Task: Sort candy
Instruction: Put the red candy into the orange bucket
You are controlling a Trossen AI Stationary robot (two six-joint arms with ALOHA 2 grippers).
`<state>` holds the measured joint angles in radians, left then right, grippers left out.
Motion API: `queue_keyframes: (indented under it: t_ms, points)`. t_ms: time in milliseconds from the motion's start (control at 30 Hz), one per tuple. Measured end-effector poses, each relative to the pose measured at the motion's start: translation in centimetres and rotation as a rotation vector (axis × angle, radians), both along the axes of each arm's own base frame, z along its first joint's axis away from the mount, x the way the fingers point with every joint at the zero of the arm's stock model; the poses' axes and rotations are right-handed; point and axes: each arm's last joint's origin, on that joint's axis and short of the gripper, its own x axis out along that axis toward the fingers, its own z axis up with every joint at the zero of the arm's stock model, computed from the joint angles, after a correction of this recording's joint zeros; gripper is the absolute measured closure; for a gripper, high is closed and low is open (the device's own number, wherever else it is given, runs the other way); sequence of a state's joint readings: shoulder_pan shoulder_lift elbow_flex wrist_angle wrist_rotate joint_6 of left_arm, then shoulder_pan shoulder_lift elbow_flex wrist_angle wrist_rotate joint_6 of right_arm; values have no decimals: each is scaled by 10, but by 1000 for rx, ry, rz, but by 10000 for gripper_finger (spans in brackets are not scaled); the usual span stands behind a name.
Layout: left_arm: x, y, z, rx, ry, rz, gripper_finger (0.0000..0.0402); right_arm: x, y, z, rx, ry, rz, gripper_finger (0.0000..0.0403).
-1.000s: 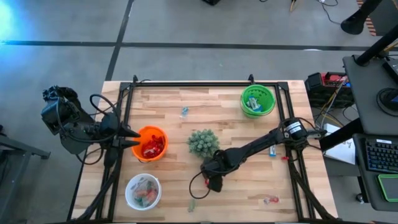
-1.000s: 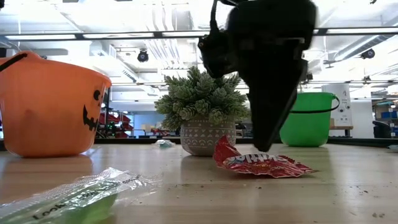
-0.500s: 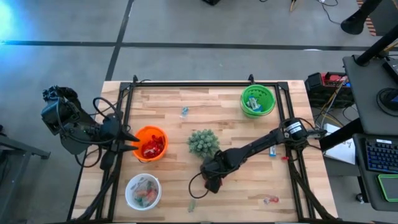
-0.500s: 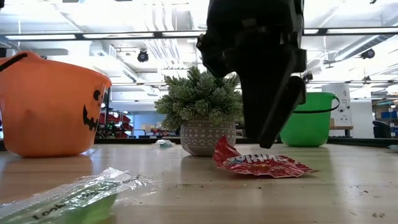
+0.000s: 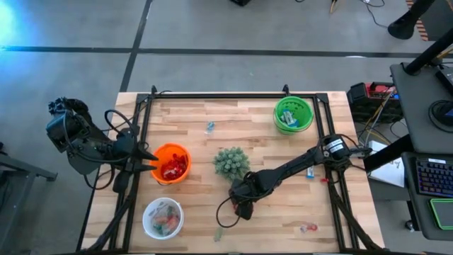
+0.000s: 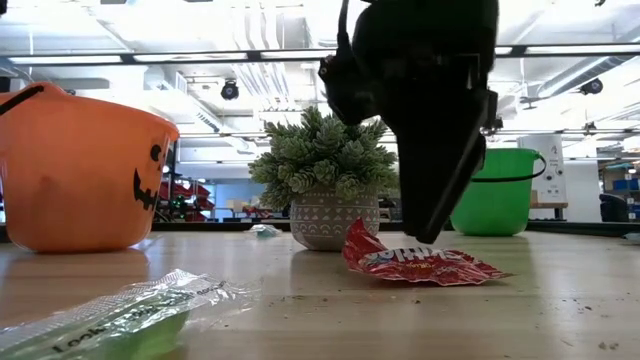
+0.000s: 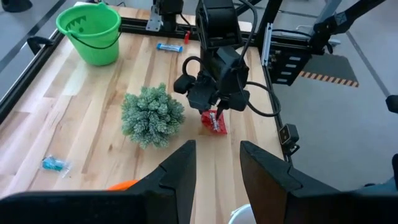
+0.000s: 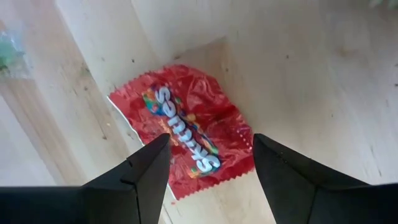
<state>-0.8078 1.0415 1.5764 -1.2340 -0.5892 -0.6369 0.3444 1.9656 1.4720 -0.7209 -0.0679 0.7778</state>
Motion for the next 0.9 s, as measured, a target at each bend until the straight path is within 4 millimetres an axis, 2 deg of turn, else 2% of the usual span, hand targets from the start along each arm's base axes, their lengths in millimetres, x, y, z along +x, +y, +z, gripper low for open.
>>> queue_keyframes:
  t_ms: [300,600,900]
  points:
    - [0,0,0,0,0,0,295,-5,-3,-9,-36,15,10,186]
    - [0,0,0,0,0,0,295,-7,-4,-19,0,-10,16,186]
    - [0,0,0,0,-1,1,295,-20,-8,-45,21,-10,5,186]
